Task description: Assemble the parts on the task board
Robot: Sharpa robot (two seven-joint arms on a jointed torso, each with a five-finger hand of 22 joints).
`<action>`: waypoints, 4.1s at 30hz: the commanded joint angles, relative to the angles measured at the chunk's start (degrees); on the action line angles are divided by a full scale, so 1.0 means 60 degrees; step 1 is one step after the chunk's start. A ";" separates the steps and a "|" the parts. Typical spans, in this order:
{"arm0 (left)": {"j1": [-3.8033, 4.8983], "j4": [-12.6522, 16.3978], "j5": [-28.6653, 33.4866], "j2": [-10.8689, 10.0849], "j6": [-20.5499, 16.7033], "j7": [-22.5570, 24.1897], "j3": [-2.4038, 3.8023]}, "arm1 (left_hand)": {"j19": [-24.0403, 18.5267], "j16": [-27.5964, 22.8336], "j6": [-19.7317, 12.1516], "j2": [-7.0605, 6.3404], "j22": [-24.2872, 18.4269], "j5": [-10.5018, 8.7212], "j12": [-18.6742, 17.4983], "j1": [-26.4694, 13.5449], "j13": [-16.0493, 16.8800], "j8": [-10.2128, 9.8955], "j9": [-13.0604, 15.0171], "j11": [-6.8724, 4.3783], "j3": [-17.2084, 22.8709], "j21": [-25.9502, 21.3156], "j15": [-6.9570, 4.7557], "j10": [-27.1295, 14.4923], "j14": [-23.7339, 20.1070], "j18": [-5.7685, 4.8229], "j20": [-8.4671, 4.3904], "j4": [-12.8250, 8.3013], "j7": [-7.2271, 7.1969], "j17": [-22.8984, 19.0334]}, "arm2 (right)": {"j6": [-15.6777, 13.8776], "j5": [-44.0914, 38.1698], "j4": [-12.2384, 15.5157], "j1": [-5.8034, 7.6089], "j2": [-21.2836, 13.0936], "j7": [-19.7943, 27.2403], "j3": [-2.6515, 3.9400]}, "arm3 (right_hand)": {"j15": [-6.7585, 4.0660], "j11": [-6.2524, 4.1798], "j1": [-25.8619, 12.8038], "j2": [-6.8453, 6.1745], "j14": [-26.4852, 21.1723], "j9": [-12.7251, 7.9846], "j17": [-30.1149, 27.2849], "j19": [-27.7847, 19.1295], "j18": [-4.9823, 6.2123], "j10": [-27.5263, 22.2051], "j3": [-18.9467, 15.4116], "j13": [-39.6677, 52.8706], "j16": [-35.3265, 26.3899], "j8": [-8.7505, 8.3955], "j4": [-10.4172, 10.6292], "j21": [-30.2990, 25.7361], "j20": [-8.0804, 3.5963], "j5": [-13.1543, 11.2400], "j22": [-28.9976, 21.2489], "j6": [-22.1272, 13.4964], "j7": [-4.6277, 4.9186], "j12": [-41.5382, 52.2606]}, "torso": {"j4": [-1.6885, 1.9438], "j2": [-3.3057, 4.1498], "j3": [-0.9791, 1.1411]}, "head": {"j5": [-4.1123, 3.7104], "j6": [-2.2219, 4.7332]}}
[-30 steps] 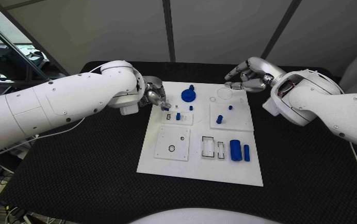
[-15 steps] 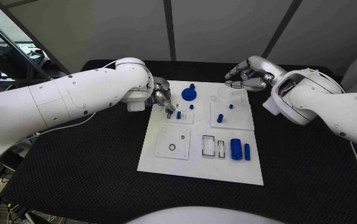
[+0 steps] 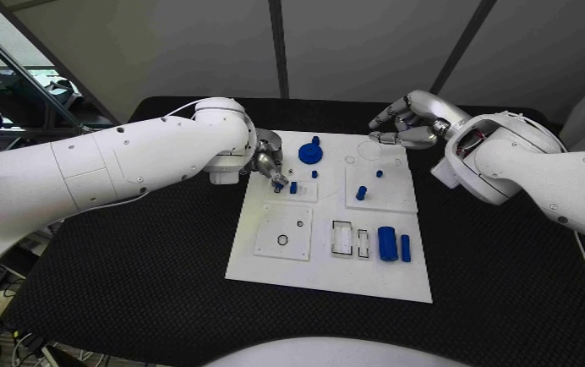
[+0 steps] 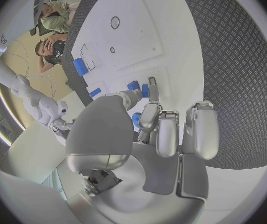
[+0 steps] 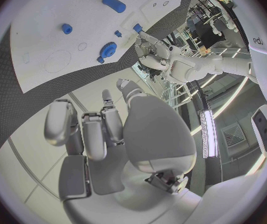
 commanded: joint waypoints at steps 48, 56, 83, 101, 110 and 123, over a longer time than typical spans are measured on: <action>-0.0250 0.0359 -0.0763 -0.0154 -0.0365 -0.0347 -0.0019 | 0.0242 0.0014 -0.0068 0.0006 0.1897 0.0130 -0.0021 -0.0090 0.0047 0.0132 0.0190 -0.0018 0.1383 0.0086 0.0030 0.0086 0.0707 0.0110 0.0001 -0.1332 -0.0016 0.1354 | 0.0010 -0.0038 0.0024 0.0018 -0.0014 0.0074 0.0006 | -0.0080 0.0004 -0.0027 -0.0034 0.0756 -0.0011 0.1428 -0.0031 0.0161 -0.0029 0.0049 0.0351 -0.0034 0.0050 0.0005 -0.0038 -0.0027 0.0042 0.0008 0.0054 0.0010 -0.0031 | 0.0000 -0.0001 0.0000 | -0.0004 -0.0017; -0.0251 0.0367 -0.0766 -0.0166 -0.0204 -0.0408 -0.0019 | 0.0245 0.0014 -0.0048 -0.0040 0.1903 0.0145 -0.0009 -0.0203 0.0070 0.0170 0.0251 -0.0031 0.1432 0.0084 0.0021 0.0114 0.0707 0.0109 -0.0003 -0.1337 -0.0033 0.1354 | 0.0012 -0.0038 0.0017 0.0017 -0.0009 0.0077 0.0006 | -0.0080 0.0004 -0.0027 -0.0034 0.0756 -0.0011 0.1428 -0.0031 0.0161 -0.0029 0.0049 0.0351 -0.0034 0.0050 0.0005 -0.0038 -0.0027 0.0042 0.0008 0.0054 0.0010 -0.0031 | 0.0000 -0.0001 0.0001 | -0.0001 -0.0037; -0.0253 0.0227 -0.0643 -0.0114 -0.0570 -0.0613 -0.0019 | 0.0363 0.0018 0.0474 -0.0167 0.2011 0.0076 -0.0032 -0.1825 0.0083 0.0108 0.0499 -0.0220 -0.0213 0.0240 -0.0140 0.0180 0.0711 0.0060 -0.0141 -0.0398 -0.0289 0.1369 | -0.0060 -0.0038 -0.0001 0.0017 -0.0008 0.0122 0.0006 | -0.0081 0.0002 -0.0019 -0.0054 0.0753 -0.0013 0.1411 -0.0040 0.0165 -0.0043 0.0070 0.0333 -0.0045 0.0049 0.0011 -0.0052 -0.0028 0.0058 -0.0011 0.0054 0.0009 -0.0047 | -0.0002 -0.0006 0.0001 | 0.0002 -0.0055; -0.0254 0.0253 -0.0577 -0.0116 -0.0591 -0.0664 -0.0019 | 0.0431 0.0021 0.0589 -0.0118 0.2068 0.0091 0.0018 -0.2005 0.0169 0.0081 0.0588 -0.0241 -0.0890 0.0367 -0.0156 0.0235 0.0714 0.0029 -0.0158 -0.0078 -0.0317 0.1377 | -0.0036 -0.0038 -0.0021 0.0017 -0.0003 0.0127 0.0006 | -0.0082 0.0002 -0.0015 -0.0054 0.0751 -0.0014 0.1404 -0.0037 0.0164 -0.0047 0.0080 0.0328 -0.0050 0.0049 0.0013 -0.0050 -0.0029 0.0064 -0.0006 0.0053 0.0009 -0.0051 | -0.0002 -0.0004 0.0004 | 0.0005 -0.0080; -0.0254 0.0258 -0.0575 -0.0112 -0.0476 -0.0672 -0.0019 | 0.0446 0.0022 0.0621 -0.0102 0.2080 0.0096 0.0055 -0.2019 0.0223 0.0086 0.0610 -0.0249 -0.1000 0.0397 -0.0161 0.0267 0.0715 0.0022 -0.0161 -0.0021 -0.0328 0.1379 | -0.0026 -0.0038 -0.0023 0.0017 -0.0004 0.0126 0.0006 | -0.0082 0.0002 -0.0015 -0.0054 0.0751 -0.0014 0.1404 -0.0037 0.0164 -0.0047 0.0080 0.0328 -0.0050 0.0049 0.0013 -0.0050 -0.0029 0.0064 -0.0006 0.0053 0.0009 -0.0051 | -0.0003 -0.0005 0.0003 | -0.0002 -0.0098; -0.0256 0.0267 -0.0575 -0.0124 -0.0272 -0.0749 -0.0019 | 0.0466 0.0023 0.0669 -0.0084 0.2097 0.0099 0.0106 -0.2021 0.0295 0.0105 0.0642 -0.0264 -0.1109 0.0440 -0.0170 0.0311 0.0716 0.0012 -0.0168 0.0031 -0.0348 0.1381 | -0.0026 -0.0038 -0.0014 0.0017 -0.0016 0.0120 0.0006 | -0.0082 0.0002 -0.0015 -0.0054 0.0751 -0.0014 0.1404 -0.0037 0.0164 -0.0047 0.0080 0.0328 -0.0050 0.0049 0.0013 -0.0050 -0.0029 0.0064 -0.0006 0.0053 0.0009 -0.0051 | -0.0002 -0.0009 0.0000 | 0.0004 -0.0100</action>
